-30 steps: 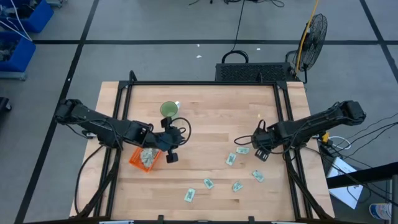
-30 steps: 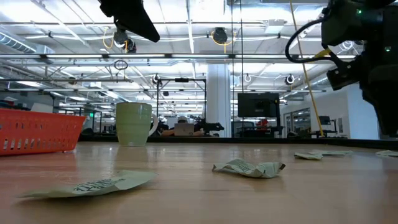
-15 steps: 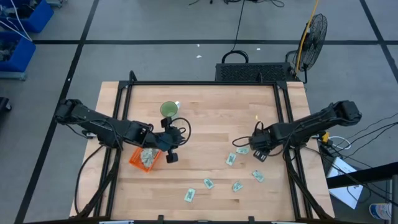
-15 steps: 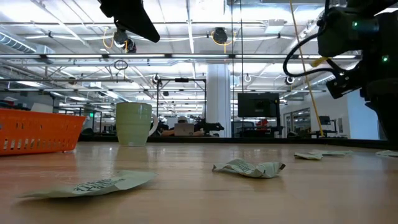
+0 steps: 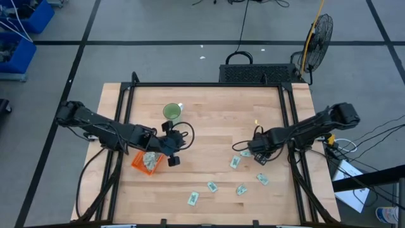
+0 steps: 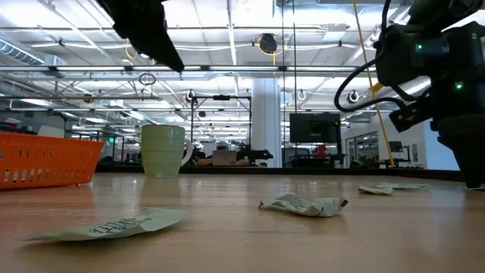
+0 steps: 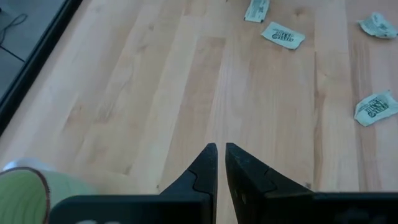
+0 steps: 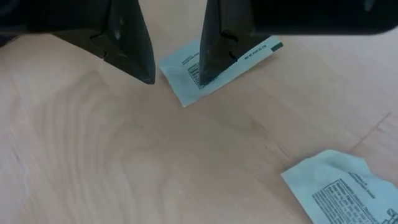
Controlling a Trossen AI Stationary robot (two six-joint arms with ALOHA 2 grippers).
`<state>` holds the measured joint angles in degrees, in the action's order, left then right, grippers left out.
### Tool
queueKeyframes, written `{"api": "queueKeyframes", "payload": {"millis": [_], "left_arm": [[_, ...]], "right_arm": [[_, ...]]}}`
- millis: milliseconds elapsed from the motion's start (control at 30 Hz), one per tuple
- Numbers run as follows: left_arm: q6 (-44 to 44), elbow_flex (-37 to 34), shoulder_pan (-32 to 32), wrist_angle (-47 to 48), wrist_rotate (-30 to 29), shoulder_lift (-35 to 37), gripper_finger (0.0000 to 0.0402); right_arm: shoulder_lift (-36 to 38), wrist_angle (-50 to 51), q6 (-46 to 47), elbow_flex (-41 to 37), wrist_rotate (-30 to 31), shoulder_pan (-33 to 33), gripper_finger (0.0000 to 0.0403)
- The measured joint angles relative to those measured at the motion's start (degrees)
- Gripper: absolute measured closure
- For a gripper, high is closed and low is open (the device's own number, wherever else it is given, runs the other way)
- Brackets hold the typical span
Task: Pick and place Stevia / Truvia into bins
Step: Put the stevia packet into the orange bin
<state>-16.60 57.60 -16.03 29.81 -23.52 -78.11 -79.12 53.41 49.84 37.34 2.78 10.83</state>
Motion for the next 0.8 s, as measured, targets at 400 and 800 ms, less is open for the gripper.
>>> {"api": "queueKeyframes", "payload": {"millis": [400, 800], "left_arm": [[-0.2, -0.3, 0.0, -0.1, 0.0, 0.0, 0.0362], [-0.2, -0.3, 0.0, -0.1, 0.0, 0.0, 0.0362]], "right_arm": [[-0.6, -3.7, -2.3, -0.2, -1.7, 0.0, 0.0345], [0.4, -5.4, -5.0, -0.3, -2.8, 0.0, 0.0396]]}}
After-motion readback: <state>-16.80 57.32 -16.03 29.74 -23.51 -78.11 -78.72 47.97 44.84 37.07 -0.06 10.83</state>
